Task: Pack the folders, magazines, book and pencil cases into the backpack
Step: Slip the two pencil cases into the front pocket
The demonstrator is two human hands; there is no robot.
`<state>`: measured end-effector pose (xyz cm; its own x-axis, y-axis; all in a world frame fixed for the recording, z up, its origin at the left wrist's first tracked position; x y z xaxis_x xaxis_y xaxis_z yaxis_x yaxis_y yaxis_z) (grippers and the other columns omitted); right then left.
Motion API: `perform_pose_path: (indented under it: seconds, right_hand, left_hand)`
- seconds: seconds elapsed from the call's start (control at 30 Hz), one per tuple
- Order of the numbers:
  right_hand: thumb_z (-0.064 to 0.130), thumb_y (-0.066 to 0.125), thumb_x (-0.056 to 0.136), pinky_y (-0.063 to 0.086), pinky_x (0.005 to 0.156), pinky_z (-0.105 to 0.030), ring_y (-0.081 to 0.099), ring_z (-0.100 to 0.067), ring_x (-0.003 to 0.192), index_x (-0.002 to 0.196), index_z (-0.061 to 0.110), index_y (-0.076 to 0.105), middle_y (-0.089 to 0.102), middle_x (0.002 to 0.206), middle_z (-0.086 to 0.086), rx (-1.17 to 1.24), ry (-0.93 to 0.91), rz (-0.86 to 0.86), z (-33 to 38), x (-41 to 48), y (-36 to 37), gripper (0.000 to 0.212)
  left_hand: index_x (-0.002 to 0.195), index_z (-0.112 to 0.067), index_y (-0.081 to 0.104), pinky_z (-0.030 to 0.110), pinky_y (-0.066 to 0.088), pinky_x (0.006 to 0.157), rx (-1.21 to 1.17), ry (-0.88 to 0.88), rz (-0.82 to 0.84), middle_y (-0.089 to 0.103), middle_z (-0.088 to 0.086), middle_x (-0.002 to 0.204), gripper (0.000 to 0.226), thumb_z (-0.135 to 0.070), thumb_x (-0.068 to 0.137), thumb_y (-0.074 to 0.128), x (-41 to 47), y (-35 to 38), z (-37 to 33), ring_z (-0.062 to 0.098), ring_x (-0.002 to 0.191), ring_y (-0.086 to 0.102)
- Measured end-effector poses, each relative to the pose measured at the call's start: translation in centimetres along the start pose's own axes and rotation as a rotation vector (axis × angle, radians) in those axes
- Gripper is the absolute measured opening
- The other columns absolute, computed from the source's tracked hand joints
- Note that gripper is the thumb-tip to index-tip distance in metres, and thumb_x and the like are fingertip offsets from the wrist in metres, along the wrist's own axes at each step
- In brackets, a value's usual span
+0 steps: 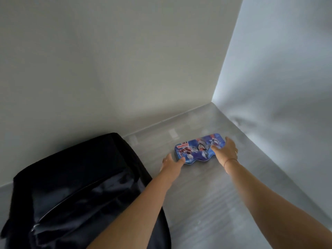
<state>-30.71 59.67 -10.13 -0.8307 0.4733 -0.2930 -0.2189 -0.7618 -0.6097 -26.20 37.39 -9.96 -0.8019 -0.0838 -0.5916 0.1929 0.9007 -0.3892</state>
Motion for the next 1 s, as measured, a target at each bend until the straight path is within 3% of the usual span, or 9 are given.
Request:
perform_pose_path:
  seconds: [0.07,0.17,0.33,0.5,0.6,0.7,0.8,0.93,1.0]
  right_hand:
    - [0.026,0.065,0.084,0.033,0.107,-0.043,0.036,-0.035,0.133,0.145,0.010,0.027,0.037,0.146,-0.016,0.089,0.065,0.042,-0.8,1.2,0.3,0.073]
    - [0.019,0.063,0.086,0.040,0.095,-0.035,0.049,-0.033,0.117,0.139,0.008,0.035,0.048,0.131,-0.015,0.219,0.106,0.093,-1.7,2.0,0.7,0.061]
    - [-0.001,0.059,0.085,0.045,0.057,-0.006,0.054,-0.026,0.083,0.093,0.002,0.057,0.059,0.095,-0.016,0.314,-0.012,0.085,-1.5,2.4,0.0,0.009]
    - [-0.003,0.063,0.083,0.051,0.092,-0.046,0.062,-0.033,0.100,0.121,0.003,0.052,0.061,0.115,-0.021,0.577,0.032,0.155,-0.8,1.6,-0.2,0.040]
    - [-0.005,0.067,0.079,0.054,0.089,-0.043,0.063,-0.032,0.097,0.122,0.003,0.049,0.062,0.114,-0.021,0.728,-0.009,0.189,1.1,-0.2,-0.3,0.047]
    - [0.005,0.075,0.070,0.059,0.067,-0.025,0.069,-0.020,0.081,0.111,0.005,0.053,0.070,0.097,-0.009,0.930,-0.052,0.255,3.7,-3.4,-0.8,0.047]
    - [0.019,0.080,0.062,0.057,0.063,-0.022,0.070,-0.019,0.083,0.117,0.005,0.054,0.067,0.104,-0.013,1.081,-0.050,0.321,5.7,-6.9,-1.0,0.063]
    - [0.019,0.062,0.086,0.058,0.060,-0.025,0.072,-0.014,0.076,0.109,0.012,0.056,0.067,0.099,-0.009,1.100,-0.014,0.443,7.4,-12.7,0.8,0.025]
    - [0.016,0.053,0.093,0.060,0.062,-0.029,0.070,-0.019,0.083,0.115,0.014,0.053,0.067,0.102,-0.008,1.095,0.005,0.503,8.0,-16.1,2.6,0.023]
  left_hand:
    - [0.140,-0.010,0.036,0.042,0.038,0.107,-0.110,-0.071,-0.001,0.041,0.013,0.143,0.067,-0.045,0.086,0.056,1.5,0.9,0.7,0.030,0.127,0.044]
    - [0.123,-0.012,0.052,0.031,0.041,0.091,-0.292,-0.095,0.013,0.057,0.011,0.127,0.040,-0.033,0.090,0.057,2.0,2.2,0.3,0.025,0.110,0.055]
    - [0.120,-0.014,0.058,0.026,0.038,0.081,-0.375,-0.052,0.001,0.062,0.006,0.119,0.032,-0.023,0.090,0.058,1.5,3.0,-0.6,0.019,0.099,0.057]
    - [0.118,-0.021,0.057,0.031,0.047,0.080,-0.321,0.021,-0.197,0.055,0.002,0.120,0.035,-0.037,0.087,0.060,0.0,0.5,-0.9,0.019,0.098,0.059]
    - [0.109,-0.026,0.052,0.036,0.055,0.082,-0.427,0.044,-0.256,0.057,0.003,0.118,0.027,-0.034,0.086,0.063,-1.6,-1.5,-0.7,0.016,0.092,0.063]
    - [0.109,-0.023,0.043,0.023,0.053,0.066,-0.590,0.068,-0.265,0.059,0.002,0.103,0.030,-0.023,0.088,0.064,-3.5,-3.6,-0.8,0.011,0.084,0.063]
    - [0.111,-0.020,0.039,0.019,0.050,0.061,-0.694,0.099,-0.280,0.061,0.001,0.097,0.034,-0.016,0.088,0.064,-5.7,-5.8,-0.7,0.011,0.080,0.063]
    - [0.111,-0.017,0.040,0.023,0.055,0.069,-0.808,0.102,-0.252,0.061,0.001,0.096,0.037,-0.013,0.086,0.067,-9.0,-8.1,0.5,0.011,0.083,0.064]
    - [0.111,-0.014,0.040,0.021,0.054,0.069,-0.813,0.139,-0.257,0.060,0.002,0.098,0.038,-0.011,0.085,0.067,-11.0,-9.5,1.3,0.010,0.084,0.064]
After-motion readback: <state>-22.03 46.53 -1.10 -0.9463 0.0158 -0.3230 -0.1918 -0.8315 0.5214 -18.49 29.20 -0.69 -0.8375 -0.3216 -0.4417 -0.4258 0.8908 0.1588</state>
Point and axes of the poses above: each hand's wrist, its own x-axis towards the middle knuckle, its own y-axis out of the palm, z = x × y, the point moved 5 cm from there along x, towards the middle knuckle
